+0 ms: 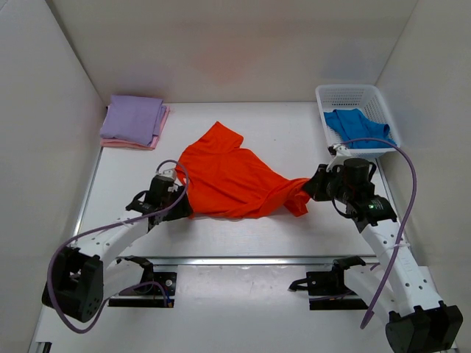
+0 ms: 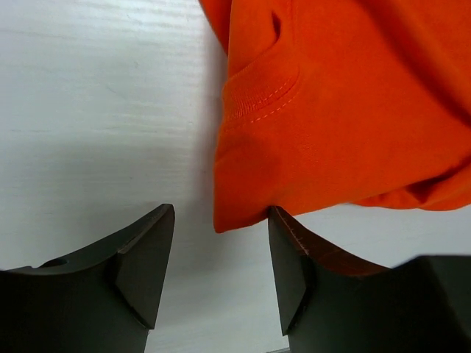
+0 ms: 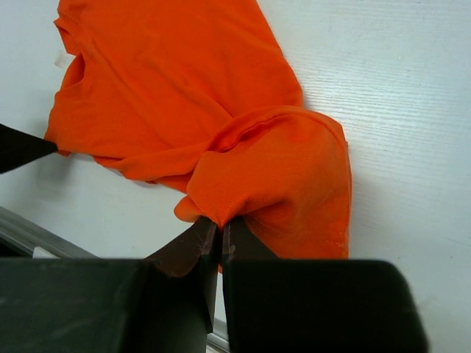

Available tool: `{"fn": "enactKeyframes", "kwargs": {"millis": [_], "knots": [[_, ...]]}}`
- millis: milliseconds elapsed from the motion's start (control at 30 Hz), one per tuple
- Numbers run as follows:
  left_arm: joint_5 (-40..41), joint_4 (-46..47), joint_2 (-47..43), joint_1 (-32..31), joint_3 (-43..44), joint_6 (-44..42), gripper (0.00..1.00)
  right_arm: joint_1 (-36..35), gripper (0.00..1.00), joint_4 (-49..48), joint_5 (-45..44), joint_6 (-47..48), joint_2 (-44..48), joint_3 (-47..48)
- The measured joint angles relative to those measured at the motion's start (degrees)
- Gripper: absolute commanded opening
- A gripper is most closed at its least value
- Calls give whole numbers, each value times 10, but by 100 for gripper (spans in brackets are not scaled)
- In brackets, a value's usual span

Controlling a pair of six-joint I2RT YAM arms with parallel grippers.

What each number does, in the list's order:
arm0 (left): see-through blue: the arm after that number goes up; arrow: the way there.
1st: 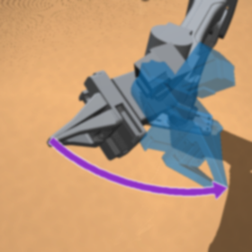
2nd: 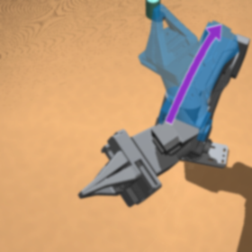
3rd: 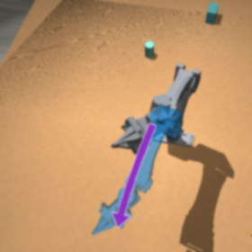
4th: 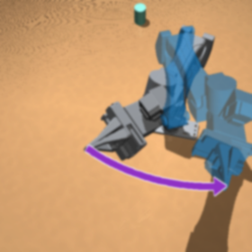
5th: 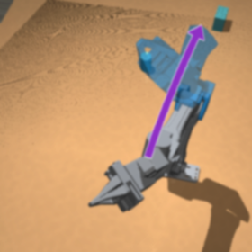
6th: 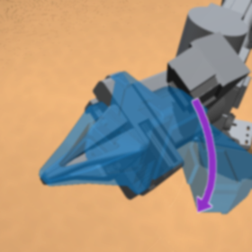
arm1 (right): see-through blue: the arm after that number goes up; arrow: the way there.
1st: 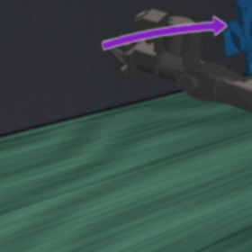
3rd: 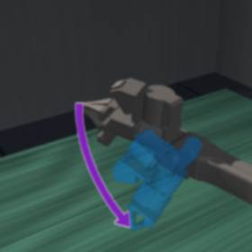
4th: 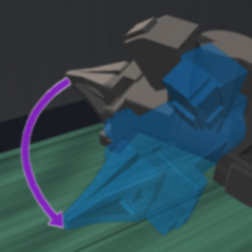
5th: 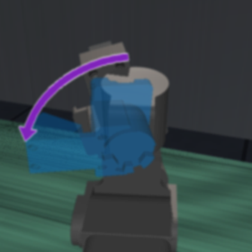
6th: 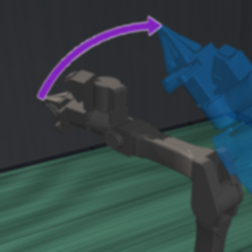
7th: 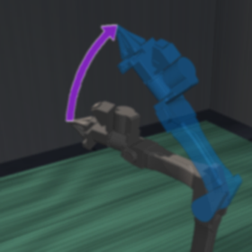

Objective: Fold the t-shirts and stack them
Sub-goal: Flatten out the tshirt

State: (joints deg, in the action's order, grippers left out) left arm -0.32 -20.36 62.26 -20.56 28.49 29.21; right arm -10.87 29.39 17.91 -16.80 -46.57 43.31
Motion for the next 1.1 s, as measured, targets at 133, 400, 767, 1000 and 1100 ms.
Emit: {"fn": "enactKeyframes", "kwargs": {"millis": [133, 400, 767, 1000, 1100], "knots": [[0, 22, 45, -14, -11, 10, 44, -2, 1, -8, 0, -4, -3, -1], [4, 2, 63, -2, 45, -4, 0, 5, 0, -7, 0, 3, -6, -2], [21, -157, -3, 78, 298, -79, 0, 104, 0, 21, 23, 57, 9, -2], [19, -225, 86, 80, 415, -115, 0, 99, 0, 24, 25, 66, 9, -2], [19, -247, 136, 83, 467, -123, 0, 98, 0, 27, 25, 70, 6, -2]]}}
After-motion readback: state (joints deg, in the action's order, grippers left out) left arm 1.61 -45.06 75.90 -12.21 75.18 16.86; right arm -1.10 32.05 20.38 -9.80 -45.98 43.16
